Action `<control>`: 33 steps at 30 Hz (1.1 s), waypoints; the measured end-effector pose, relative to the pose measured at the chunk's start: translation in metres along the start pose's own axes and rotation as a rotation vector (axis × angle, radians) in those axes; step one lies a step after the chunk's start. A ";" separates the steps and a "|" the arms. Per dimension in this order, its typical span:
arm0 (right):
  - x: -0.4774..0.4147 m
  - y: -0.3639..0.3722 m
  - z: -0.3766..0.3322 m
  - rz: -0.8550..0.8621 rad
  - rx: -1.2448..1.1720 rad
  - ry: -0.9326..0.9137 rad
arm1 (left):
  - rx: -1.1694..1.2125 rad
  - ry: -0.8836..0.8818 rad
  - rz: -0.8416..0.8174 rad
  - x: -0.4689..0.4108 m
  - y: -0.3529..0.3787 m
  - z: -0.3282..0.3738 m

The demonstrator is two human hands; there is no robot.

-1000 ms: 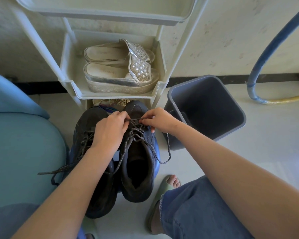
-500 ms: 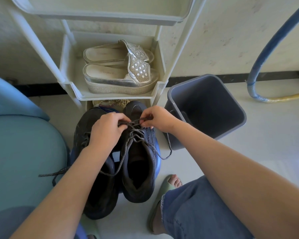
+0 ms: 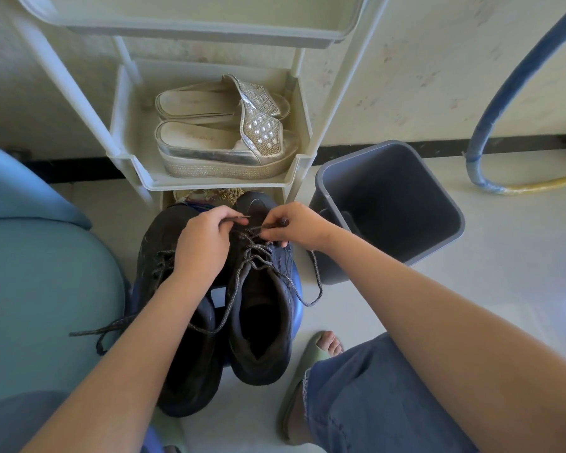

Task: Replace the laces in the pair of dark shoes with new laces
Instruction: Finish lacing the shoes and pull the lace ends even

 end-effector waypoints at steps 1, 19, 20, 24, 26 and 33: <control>0.001 -0.001 0.001 0.011 -0.032 0.015 | 0.004 0.021 -0.028 0.001 0.002 0.001; 0.008 -0.013 0.013 0.055 -0.137 0.067 | -0.360 0.152 -0.220 -0.026 0.011 0.004; 0.008 -0.012 0.012 0.064 -0.132 0.067 | -0.377 0.162 -0.232 -0.029 0.012 0.004; 0.005 -0.009 0.011 0.064 -0.059 0.072 | -0.422 0.203 -0.195 -0.031 0.018 0.006; 0.004 -0.007 0.010 0.056 -0.008 0.070 | -0.457 0.237 -0.131 -0.027 0.021 0.006; 0.004 -0.005 0.007 0.066 -0.065 0.061 | -0.467 0.277 -0.027 -0.021 0.019 0.000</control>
Point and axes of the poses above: each hand's wrist, its own x-axis away from the middle knuckle, its own y-axis out of the palm, z = x × y, the point moved 5 cm from there along -x, towards the middle knuckle, and after that the axes turned 2 degrees about -y, right-handed, at the moved point
